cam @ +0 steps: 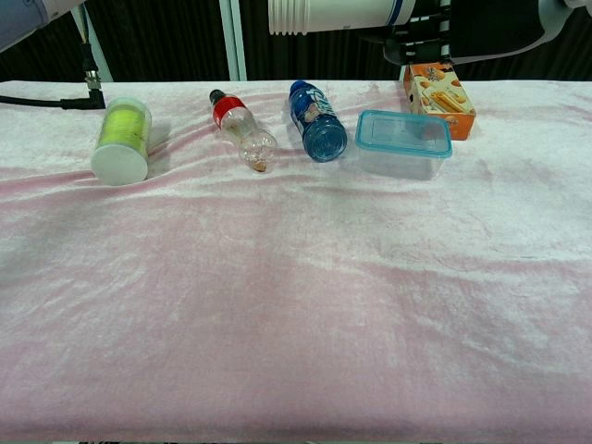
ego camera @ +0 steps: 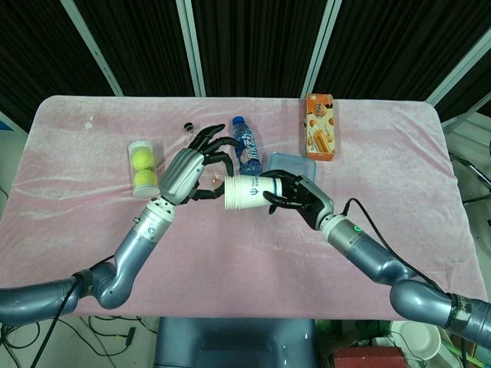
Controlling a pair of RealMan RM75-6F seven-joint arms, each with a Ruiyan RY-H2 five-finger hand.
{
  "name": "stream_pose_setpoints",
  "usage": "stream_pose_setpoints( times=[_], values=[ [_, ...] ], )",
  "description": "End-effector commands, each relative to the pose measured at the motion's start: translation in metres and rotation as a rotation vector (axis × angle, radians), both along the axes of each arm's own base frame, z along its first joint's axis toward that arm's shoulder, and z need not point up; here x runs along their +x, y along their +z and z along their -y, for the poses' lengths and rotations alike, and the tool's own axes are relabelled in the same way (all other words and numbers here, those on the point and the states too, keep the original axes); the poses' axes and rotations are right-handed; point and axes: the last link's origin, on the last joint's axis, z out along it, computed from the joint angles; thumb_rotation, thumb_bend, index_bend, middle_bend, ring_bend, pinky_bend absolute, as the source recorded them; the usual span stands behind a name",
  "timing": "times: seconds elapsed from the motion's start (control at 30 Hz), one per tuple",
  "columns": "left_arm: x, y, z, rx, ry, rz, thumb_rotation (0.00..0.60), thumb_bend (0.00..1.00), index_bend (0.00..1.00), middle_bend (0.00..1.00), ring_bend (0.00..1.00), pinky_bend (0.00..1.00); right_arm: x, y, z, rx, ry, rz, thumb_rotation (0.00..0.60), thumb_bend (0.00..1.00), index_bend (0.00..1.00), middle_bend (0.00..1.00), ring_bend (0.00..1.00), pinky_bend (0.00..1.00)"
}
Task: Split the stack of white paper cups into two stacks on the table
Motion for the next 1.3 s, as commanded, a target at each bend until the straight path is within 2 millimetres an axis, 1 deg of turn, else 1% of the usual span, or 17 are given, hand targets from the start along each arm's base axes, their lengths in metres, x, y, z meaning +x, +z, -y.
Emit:
stream_pose_setpoints(
  times=[0.03,0.17,0.3,0.63,0.7,0.77,0.83,1.03,1.3],
  values=[
    [-0.0007,-0.0007,-0.0004,-0.001,0.003,0.0,0.6,0.48,0.66,0.25,0.0,0.05,0.0003,-0.0004,-0.0008,0.002,-0.001,0.005,0.6,0.38,0.63,0.49,0.59,0.56],
    [0.0006,-0.0019,-0.0007,-0.003,0.004,-0.002,0.6,0.48,0.66,0.25,0.0,0.05,-0.0005,-0.0011,-0.0012,-0.001,0.001,0.0,0.6,0.42,0.66,0.53,0.61,0.56],
    [0.0019,-0.0015,0.0011,0.006,-0.005,-0.007,0.6,0.48,0.66,0.25,0.0,0.06,0.0007,-0.0009,-0.002,-0.005,0.009,-0.004,0.6,0.46,0.68,0.55,0.62,0.56],
    [0.0024,-0.0019,0.0029,0.001,-0.009,-0.009,0.6,0.5,0.68,0.27,0.0,0.06,-0.0004,-0.0008,-0.0006,-0.004,0.009,-0.008,0.6,0.47,0.68,0.55,0.63,0.56],
    [0.0029,-0.0026,0.0032,-0.004,-0.01,-0.005,0.6,0.51,0.69,0.28,0.0,0.07,0.0,-0.0003,-0.0008,-0.003,0.01,-0.006,0.6,0.47,0.68,0.55,0.63,0.56],
    [0.0031,-0.0033,0.0036,-0.007,-0.016,0.0,0.6,0.53,0.71,0.3,0.0,0.11,-0.0007,0.0007,-0.0009,-0.004,0.008,-0.006,0.6,0.47,0.69,0.55,0.63,0.56],
    [0.0025,-0.0035,0.0033,0.0,-0.02,0.0,0.6,0.53,0.72,0.31,0.0,0.13,-0.0015,0.0018,-0.0005,-0.004,0.002,-0.002,0.6,0.47,0.69,0.55,0.63,0.56],
    [0.002,-0.0031,0.0017,0.008,-0.018,0.009,0.6,0.56,0.73,0.32,0.0,0.13,-0.0016,0.0049,-0.0008,-0.008,-0.002,0.005,0.6,0.47,0.7,0.55,0.63,0.56],
    [-0.0007,-0.0035,0.0004,0.002,-0.023,-0.007,0.6,0.59,0.75,0.33,0.0,0.13,-0.0043,0.0073,-0.0009,-0.011,-0.008,0.005,0.6,0.5,0.7,0.55,0.63,0.56]
  ],
)
